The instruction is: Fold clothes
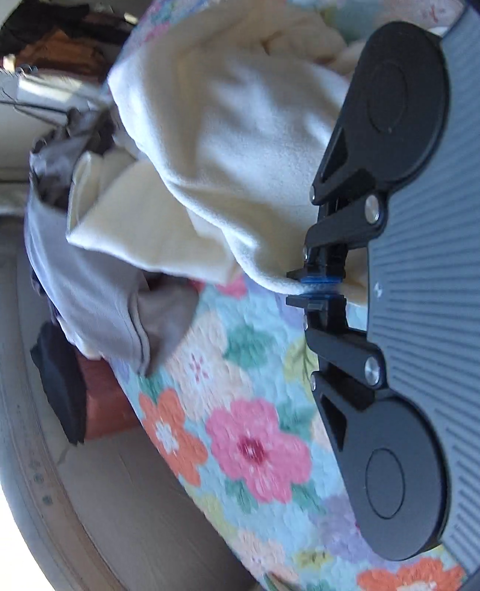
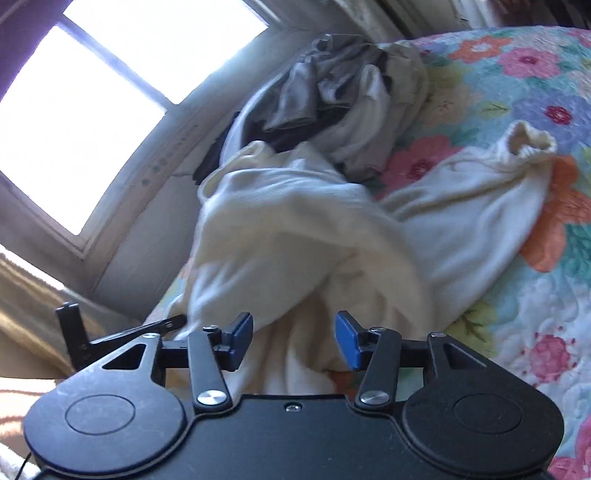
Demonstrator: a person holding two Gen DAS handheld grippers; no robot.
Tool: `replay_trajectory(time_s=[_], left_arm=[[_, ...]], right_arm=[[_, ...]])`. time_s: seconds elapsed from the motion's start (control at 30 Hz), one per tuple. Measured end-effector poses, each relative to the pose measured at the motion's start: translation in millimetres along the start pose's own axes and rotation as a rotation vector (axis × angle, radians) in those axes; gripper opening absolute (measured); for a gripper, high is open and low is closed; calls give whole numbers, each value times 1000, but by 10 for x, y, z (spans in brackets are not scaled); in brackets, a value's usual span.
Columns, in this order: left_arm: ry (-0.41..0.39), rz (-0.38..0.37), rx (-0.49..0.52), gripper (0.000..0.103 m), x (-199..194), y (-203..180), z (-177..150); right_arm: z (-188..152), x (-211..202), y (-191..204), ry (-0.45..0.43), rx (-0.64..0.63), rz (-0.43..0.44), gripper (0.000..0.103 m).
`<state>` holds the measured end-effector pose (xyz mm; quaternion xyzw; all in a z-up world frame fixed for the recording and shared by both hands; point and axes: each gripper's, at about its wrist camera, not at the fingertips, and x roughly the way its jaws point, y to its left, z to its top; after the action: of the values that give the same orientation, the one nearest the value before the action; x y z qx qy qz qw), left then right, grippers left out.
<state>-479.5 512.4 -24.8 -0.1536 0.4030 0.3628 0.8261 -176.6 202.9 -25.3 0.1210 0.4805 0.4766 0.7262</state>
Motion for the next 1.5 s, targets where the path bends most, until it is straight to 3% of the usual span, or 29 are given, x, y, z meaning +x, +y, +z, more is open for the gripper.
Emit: replay_trajectory(time_s=[0.07, 0.17, 0.27, 0.3, 0.4, 0.43, 0.5, 0.57, 0.67, 0.7, 0.73, 0.77, 0.8, 0.83, 0.87, 0.93, 1.0, 1.13, 1.2, 1.3, 1.4, 1.5], left_arm=[[36, -43, -25, 6, 40, 131, 5], [9, -118, -32, 13, -54, 225, 67], [-51, -139, 26, 37, -174, 93, 184], [-76, -137, 55, 50, -209, 35, 225], [-120, -157, 130, 70, -210, -113, 345], [-109, -180, 144, 78, -160, -154, 384], [-62, -246, 158, 86, 0, -226, 460], [7, -329, 137, 88, 193, -310, 504], [144, -461, 65, 101, 586, -467, 510], [193, -464, 46, 103, 725, -526, 501], [236, -456, 25, 103, 857, -585, 494], [263, -453, 5, 103, 946, -638, 486], [279, -451, -17, 101, 1001, -688, 476], [270, -471, -26, 78, 1009, -749, 472], [250, -504, -22, 64, 974, -824, 472], [223, -488, 15, 51, 859, -1012, 466], [179, -475, 53, 46, 709, -1198, 467], [140, -657, 30, 41, 449, -1541, 535], [119, -719, 69, 40, 307, -1864, 582], [47, -750, 188, 40, 132, -2481, 600], [26, -868, 255, 34, -20, -3105, 627], [-57, -954, 334, 27, -332, -3624, 639]], right_arm=[[-38, 150, -216, 15, 41, -65, 59], [-198, 449, -532, 50, 159, -87, 60], [-377, 656, -700, 80, 255, -58, 60], [-421, 709, -725, 77, 286, -45, 62], [-511, 834, -791, 51, 373, 12, 67], [-516, 870, -802, 34, 404, 29, 68], [-484, 969, -786, 10, 445, 52, 80], [-414, 1086, -723, 7, 448, 47, 89], [-267, 1204, -564, -19, 416, -26, 88], [-221, 1233, -516, -31, 393, -51, 75], [-179, 1244, -476, -43, 338, -75, 61], [-137, 1254, -435, -54, 283, -99, 40], [-96, 1265, -394, -66, 228, -123, 36], [-59, 1254, -339, -81, 170, -147, 34], [-36, 1180, -243, -108, 102, -173, 31], [8, 1008, -94, -162, 9, -212, 30], [56, 764, -36, -217, -31, -250, 27], [211, 151, -25, -355, -87, -357, 26], [280, -227, -56, -412, -117, -416, 26], [355, -758, -207, -480, -99, -493, 25], [400, -1252, -337, -543, -88, -595, 25], [400, -1716, -377, -616, -116, -730, 25]])
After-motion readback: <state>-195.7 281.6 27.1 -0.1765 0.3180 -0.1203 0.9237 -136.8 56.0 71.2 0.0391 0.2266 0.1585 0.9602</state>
